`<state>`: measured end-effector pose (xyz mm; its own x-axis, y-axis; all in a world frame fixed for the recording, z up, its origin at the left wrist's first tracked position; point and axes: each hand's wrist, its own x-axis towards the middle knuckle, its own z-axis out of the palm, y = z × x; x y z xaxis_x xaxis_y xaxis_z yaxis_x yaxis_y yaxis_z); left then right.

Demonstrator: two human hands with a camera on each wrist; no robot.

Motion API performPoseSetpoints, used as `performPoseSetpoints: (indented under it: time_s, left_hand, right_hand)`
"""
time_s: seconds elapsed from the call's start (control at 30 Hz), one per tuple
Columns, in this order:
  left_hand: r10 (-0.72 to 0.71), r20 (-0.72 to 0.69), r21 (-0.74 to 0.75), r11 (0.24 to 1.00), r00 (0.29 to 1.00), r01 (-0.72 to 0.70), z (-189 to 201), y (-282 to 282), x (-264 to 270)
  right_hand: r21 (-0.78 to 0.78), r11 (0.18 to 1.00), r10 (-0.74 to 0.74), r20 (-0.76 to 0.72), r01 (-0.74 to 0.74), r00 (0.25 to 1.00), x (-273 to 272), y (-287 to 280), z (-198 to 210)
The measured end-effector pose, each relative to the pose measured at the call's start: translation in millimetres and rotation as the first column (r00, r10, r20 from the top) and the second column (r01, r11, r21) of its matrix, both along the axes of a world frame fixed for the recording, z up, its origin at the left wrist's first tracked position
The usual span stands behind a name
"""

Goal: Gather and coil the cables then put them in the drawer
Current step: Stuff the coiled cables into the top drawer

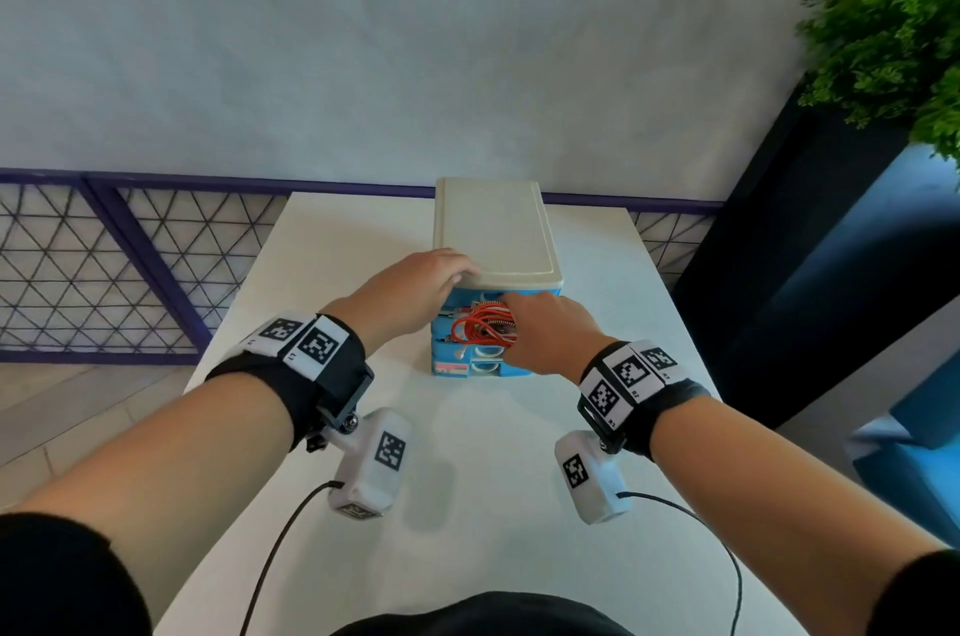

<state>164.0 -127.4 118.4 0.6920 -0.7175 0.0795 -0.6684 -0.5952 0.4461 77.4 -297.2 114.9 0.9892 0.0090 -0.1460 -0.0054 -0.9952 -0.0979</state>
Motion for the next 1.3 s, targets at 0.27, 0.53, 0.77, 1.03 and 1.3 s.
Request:
performPoseSetpoints:
  time_s: [0.27,0.53,0.77,1.03,1.3]
  left_hand:
    - [0.018,0.074,0.003,1.0,0.997,-0.019,3,-7,7]
    - [-0.07,0.109,0.211,0.976,0.992,0.045,4,-14,6]
    - [-0.137,-0.081,0.279,0.948,0.987,0.154,1,-6,5]
    - [-0.121,-0.237,0.13,0.979,0.964,0.155,3,1,4]
    - [-0.095,-0.103,-0.013,0.995,0.99,0.094,3,0,3]
  right_hand:
    - [0.066,0.991,0.126,-0.117,-0.119,0.985,-17,-7,23]
    - [0.208,0.976,0.106,-0.165,-0.07,0.981,-26,-23,71]
    - [0.131,0.984,-0.114,-0.065,0.122,0.991,-16,-23,70]
    - [-0.326,0.944,-0.105,-0.142,0.054,0.984,-9,7,43]
    - [-0.27,0.948,-0.211,-0.135,0.169,0.968,13,36,27]
